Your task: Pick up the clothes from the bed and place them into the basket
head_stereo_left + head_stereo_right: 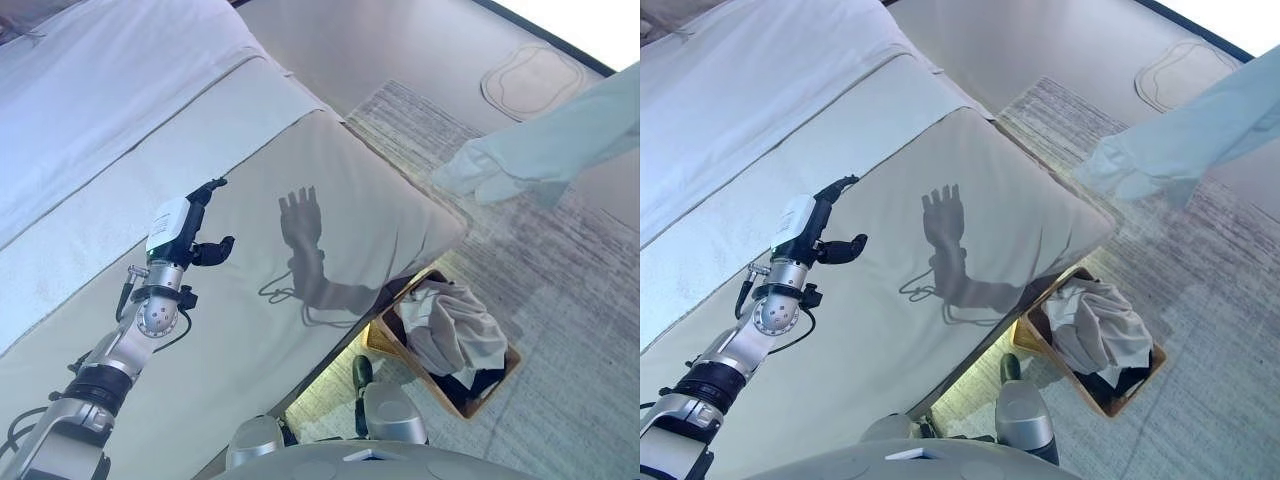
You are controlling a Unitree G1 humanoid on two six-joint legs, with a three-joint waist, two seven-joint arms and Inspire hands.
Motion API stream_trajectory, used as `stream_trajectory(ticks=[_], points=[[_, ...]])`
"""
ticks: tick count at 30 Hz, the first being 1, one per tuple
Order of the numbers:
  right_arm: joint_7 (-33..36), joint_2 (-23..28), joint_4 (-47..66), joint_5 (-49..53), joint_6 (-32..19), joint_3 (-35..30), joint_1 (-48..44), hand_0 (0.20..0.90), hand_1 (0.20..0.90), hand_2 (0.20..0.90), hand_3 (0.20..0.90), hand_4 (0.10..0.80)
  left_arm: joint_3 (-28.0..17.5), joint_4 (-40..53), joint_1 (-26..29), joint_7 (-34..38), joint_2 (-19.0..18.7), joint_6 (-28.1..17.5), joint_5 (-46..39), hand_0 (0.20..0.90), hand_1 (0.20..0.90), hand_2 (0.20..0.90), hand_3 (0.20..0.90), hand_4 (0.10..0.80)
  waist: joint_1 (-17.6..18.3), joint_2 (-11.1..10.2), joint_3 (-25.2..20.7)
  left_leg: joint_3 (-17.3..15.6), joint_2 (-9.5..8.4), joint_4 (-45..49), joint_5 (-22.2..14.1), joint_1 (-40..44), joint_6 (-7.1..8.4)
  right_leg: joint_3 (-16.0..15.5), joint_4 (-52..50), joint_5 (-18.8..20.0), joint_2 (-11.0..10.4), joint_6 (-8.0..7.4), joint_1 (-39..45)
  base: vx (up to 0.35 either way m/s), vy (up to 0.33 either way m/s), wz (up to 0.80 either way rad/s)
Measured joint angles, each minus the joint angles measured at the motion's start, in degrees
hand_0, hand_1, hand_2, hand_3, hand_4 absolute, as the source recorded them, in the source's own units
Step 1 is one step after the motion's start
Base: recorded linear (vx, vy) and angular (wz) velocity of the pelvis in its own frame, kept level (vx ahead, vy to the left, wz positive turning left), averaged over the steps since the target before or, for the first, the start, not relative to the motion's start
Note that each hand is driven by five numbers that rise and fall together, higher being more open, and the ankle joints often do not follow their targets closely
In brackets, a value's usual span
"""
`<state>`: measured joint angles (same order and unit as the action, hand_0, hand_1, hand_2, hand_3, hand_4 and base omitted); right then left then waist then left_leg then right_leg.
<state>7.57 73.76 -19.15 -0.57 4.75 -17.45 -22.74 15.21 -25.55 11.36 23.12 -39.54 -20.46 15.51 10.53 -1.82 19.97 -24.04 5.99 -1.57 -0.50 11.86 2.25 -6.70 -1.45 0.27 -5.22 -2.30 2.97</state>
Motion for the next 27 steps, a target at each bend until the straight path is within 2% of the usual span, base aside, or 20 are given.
stream_trajectory(ticks=[2, 7, 14, 19, 27], points=[[-0.01, -0.01, 1.39, 0.00, 0.49, -2.35, 3.90, 0.300, 0.300, 0.300, 0.200, 0.100, 0.01, -0.03, -0.02, -0.02, 0.32, 0.04, 0.17, 0.900, 0.900, 0.900, 0.900, 0.800, 0.90, 0.06, -0.17, -0.67, -0.01, -0.15, 0.00, 0.01, 0.00, 0.56, -0.08, 0.01, 0.02, -0.01, -0.46, -0.002, 0.002, -0.18], [-1.31, -0.69, 2.42, -0.08, 0.55, -2.61, 10.01, 0.300, 0.300, 0.300, 0.200, 0.100, 0.02, -0.05, -0.03, -0.05, 0.69, 0.15, 0.33, 0.900, 0.900, 0.900, 0.900, 0.800, 3.00, 0.01, -2.21, -1.48, 0.00, -0.30, 0.00, 0.06, 0.00, 1.73, -0.07, 0.21, 0.14, -0.34, -1.07, 0.012, 0.000, -0.12], [-3.19, -7.25, 2.59, -0.71, 0.45, -2.85, 17.69, 0.300, 0.300, 0.300, 0.200, 0.100, 0.02, -0.04, -0.07, -0.50, 0.71, 0.38, 0.32, 0.900, 0.900, 0.900, 0.900, 0.800, 4.05, 0.20, -6.08, -2.57, -0.06, -0.75, 0.00, 0.46, 0.00, 2.91, -0.08, 0.21, 0.40, -0.34, -1.51, 0.007, -0.004, -0.08], [-4.37, -12.43, 2.46, -1.16, 0.41, -2.55, 19.56, 0.300, 0.300, 0.300, 0.200, 0.100, 0.20, -0.04, -0.07, -1.21, 0.71, 1.60, 0.32, 0.900, 0.900, 0.900, 0.900, 0.800, 4.64, 0.31, -6.24, -2.56, 0.03, -0.81, -0.02, 0.41, 0.00, 3.05, -0.12, 0.28, 0.86, -0.45, -1.72, 0.000, 0.000, 0.00], [-5.79, -15.32, -1.59, -2.87, -0.82, 1.08, 19.98, 0.300, 0.300, 0.300, 0.200, 0.100, 0.75, -0.05, -0.14, -2.10, 1.01, 2.05, 0.32, 0.900, 0.900, 0.900, 0.900, 0.800, 4.83, 1.20, -7.80, -2.61, 0.07, -0.86, -0.02, -0.59, 0.00, 3.34, -0.65, 0.65, 0.90, -1.04, -3.19, 0.001, 0.001, -0.01]])
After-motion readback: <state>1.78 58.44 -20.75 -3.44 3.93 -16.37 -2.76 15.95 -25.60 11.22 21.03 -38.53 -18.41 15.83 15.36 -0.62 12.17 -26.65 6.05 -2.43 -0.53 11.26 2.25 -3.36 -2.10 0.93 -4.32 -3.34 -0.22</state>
